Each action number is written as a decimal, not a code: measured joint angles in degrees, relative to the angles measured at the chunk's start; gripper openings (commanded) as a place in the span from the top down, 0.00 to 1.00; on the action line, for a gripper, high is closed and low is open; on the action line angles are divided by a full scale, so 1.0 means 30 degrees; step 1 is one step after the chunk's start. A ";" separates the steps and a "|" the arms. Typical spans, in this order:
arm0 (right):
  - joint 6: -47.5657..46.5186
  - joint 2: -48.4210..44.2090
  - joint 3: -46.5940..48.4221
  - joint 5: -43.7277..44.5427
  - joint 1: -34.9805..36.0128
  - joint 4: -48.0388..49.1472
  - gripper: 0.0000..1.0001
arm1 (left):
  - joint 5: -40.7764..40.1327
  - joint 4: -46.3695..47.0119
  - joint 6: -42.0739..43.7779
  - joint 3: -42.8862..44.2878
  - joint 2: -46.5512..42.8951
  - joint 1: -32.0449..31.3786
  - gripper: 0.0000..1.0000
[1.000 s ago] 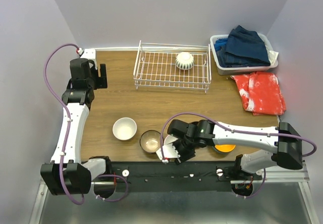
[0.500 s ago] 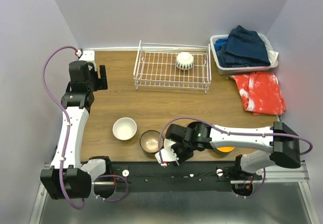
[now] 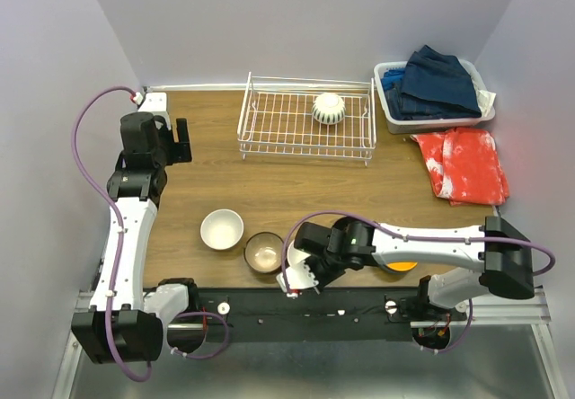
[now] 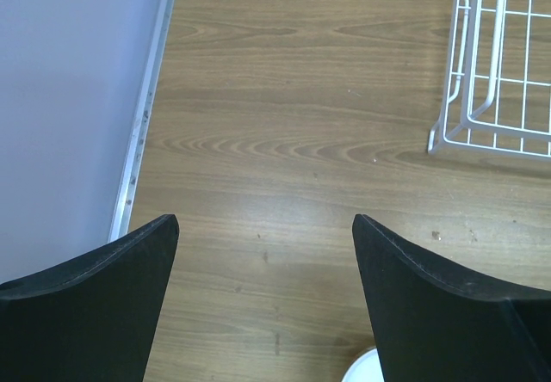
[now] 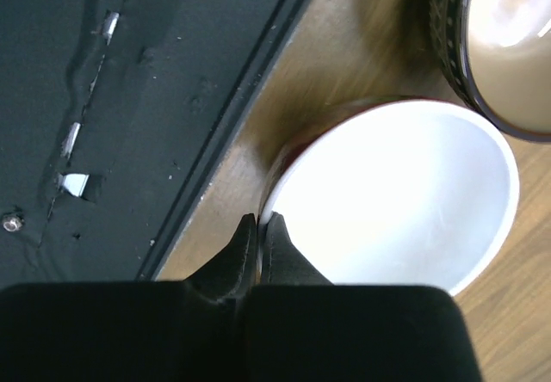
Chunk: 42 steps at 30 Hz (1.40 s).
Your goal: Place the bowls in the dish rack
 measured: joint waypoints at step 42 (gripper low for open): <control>1.8848 1.4965 2.4757 -1.2597 -1.7566 0.5064 0.99 | 0.5122 -0.1180 0.1712 0.8918 1.2626 -0.2076 0.19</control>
